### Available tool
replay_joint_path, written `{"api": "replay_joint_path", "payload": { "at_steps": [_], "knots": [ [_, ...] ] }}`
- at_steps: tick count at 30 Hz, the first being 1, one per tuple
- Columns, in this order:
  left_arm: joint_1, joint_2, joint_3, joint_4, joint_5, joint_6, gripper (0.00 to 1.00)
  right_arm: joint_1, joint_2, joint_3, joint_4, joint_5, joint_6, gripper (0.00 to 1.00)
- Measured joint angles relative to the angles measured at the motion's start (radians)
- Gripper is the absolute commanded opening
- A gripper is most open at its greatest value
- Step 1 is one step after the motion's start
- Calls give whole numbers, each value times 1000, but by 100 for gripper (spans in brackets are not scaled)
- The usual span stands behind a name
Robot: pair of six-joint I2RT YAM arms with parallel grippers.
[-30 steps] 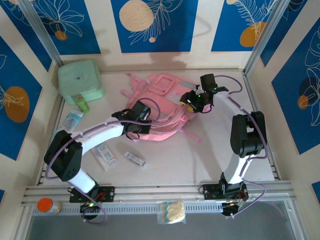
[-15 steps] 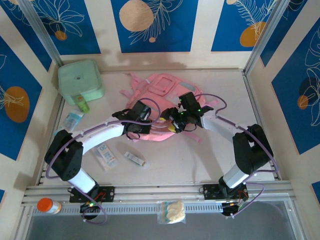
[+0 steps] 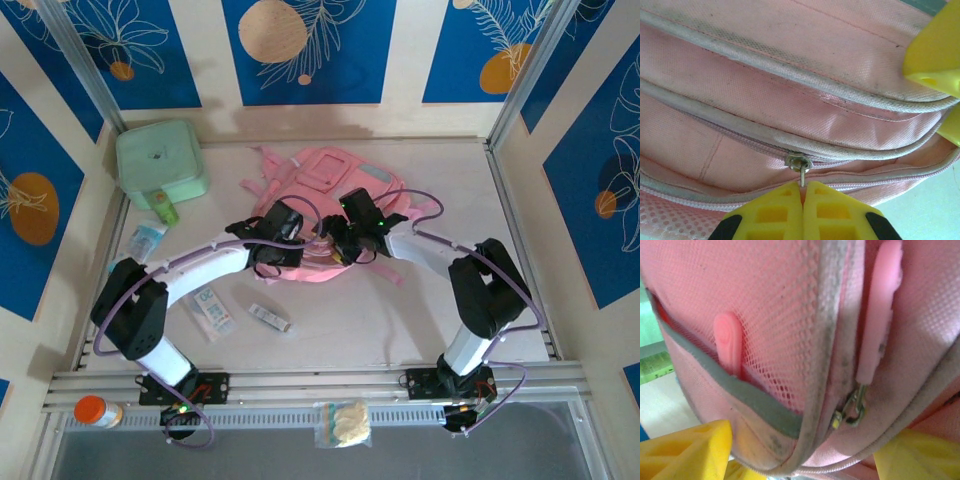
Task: Pack the student bag
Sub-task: Unzip the student bag at the top-center of the table.
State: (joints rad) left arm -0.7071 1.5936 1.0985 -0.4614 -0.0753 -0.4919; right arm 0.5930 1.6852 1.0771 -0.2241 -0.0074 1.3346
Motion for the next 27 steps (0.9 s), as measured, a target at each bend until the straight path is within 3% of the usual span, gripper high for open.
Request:
{"api": "replay_joint_path", "payload": {
  "at_steps": [2,8,11,17,21,25,27],
  "knots": [
    [0,0,0,0,0,0,0,2,2,0,-4,16,-3,53],
    [0,0,-4,-2,-31,1,0,-30,-6,-2,-18,11,-80,10],
    [-6,-2,-30,39,-42,0,0,-87,-29,-6,-25,-57,-166,0],
    [-14,-45,-93,154,-45,-8,0,-259,16,67,-131,-278,-376,0],
    [-13,-41,-90,169,-44,-8,0,-312,55,122,-161,-335,-447,0],
    [-13,-29,-83,156,-40,-20,0,-314,54,134,-175,-340,-461,35],
    [-13,-28,-75,148,-37,-25,0,-312,46,129,-180,-330,-440,47]
  ]
}}
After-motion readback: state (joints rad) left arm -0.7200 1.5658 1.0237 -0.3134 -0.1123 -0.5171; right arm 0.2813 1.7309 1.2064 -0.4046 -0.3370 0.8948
